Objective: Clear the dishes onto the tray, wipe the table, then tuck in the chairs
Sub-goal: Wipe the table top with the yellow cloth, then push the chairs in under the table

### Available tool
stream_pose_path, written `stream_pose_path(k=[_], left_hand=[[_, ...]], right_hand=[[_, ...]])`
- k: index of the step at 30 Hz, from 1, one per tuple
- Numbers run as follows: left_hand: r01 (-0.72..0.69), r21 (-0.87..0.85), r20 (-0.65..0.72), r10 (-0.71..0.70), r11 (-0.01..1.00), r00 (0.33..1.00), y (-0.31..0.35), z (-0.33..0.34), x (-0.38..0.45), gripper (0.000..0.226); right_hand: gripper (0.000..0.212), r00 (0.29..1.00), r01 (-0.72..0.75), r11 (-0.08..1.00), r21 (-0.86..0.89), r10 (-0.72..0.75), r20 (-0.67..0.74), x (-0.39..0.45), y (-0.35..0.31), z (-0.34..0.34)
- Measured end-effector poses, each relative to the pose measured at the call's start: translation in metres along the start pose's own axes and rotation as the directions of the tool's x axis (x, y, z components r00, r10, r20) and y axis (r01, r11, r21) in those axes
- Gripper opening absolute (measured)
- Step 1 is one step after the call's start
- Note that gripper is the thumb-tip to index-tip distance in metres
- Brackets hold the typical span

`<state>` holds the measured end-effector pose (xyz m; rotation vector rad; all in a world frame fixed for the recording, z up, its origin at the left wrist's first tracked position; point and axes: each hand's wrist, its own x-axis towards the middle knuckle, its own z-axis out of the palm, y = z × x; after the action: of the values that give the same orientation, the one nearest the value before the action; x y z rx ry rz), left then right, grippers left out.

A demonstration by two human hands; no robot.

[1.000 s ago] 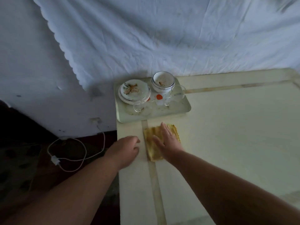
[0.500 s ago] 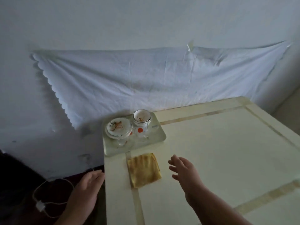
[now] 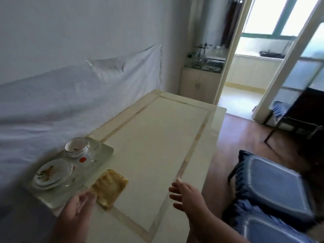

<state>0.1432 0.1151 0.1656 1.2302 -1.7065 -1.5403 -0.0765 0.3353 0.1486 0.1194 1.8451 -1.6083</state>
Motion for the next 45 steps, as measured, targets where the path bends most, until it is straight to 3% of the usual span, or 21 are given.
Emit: stream_pose_path(k=[3,7,9,13,16,21,24,26,29,35,45], left_hand=[[-0.056,0.027,0.13,0.052,0.998,0.99,0.006,0.024,-0.014,0.034],[-0.057,0.008,0.326,0.051,0.998,0.944,-0.015,0.083,-0.034,0.06],[-0.054,-0.017,0.408,0.057,0.998,0.911,0.004,0.115,-0.068,0.071],[-0.078,-0.026,0.588,0.079,0.997,0.805,0.034,0.181,-0.15,0.036],[-0.082,-0.008,0.664,0.066,0.997,0.745,0.028,0.215,-0.189,0.024],[-0.056,0.008,0.726,0.033,0.998,0.687,0.015,0.27,-0.271,0.043],[-0.038,-0.047,0.765,0.06,0.998,0.642,0.011,0.3,-0.337,0.041],[0.004,-0.045,0.781,0.033,0.999,0.624,0.004,0.319,-0.389,0.033],[0.041,-0.027,0.796,-0.003,0.999,0.606,-0.009,0.353,-0.457,0.044],[0.039,-0.044,0.812,0.013,0.998,0.584,-0.016,0.408,-0.556,0.02],[-0.02,0.015,0.75,0.002,1.0,0.661,-0.031,0.513,-0.563,0.024]], right_hand=[[0.034,0.99,0.001,0.997,0.08,0.01,-0.141,-0.04,0.021,-0.049],[0.038,0.938,0.079,0.984,0.158,-0.02,-0.346,-0.096,0.039,-0.13],[0.04,0.899,0.139,0.965,0.221,-0.029,-0.437,-0.125,0.042,-0.169],[0.046,0.808,0.216,0.94,0.264,-0.02,-0.588,-0.193,0.062,-0.249],[0.049,0.756,0.244,0.917,0.316,0.024,-0.654,-0.227,0.083,-0.29],[0.055,0.694,0.338,0.832,0.441,0.096,-0.713,-0.291,0.123,-0.368],[0.057,0.651,0.412,0.759,0.504,0.142,-0.746,-0.33,0.146,-0.416],[0.059,0.632,0.436,0.753,0.493,0.134,-0.764,-0.359,0.166,-0.458],[0.065,0.614,0.449,0.756,0.477,0.126,-0.779,-0.392,0.19,-0.521],[0.067,0.607,0.438,0.766,0.47,0.134,-0.783,-0.423,0.205,-0.617],[0.067,0.651,0.42,0.742,0.523,0.155,-0.743,-0.352,0.191,-0.714]])
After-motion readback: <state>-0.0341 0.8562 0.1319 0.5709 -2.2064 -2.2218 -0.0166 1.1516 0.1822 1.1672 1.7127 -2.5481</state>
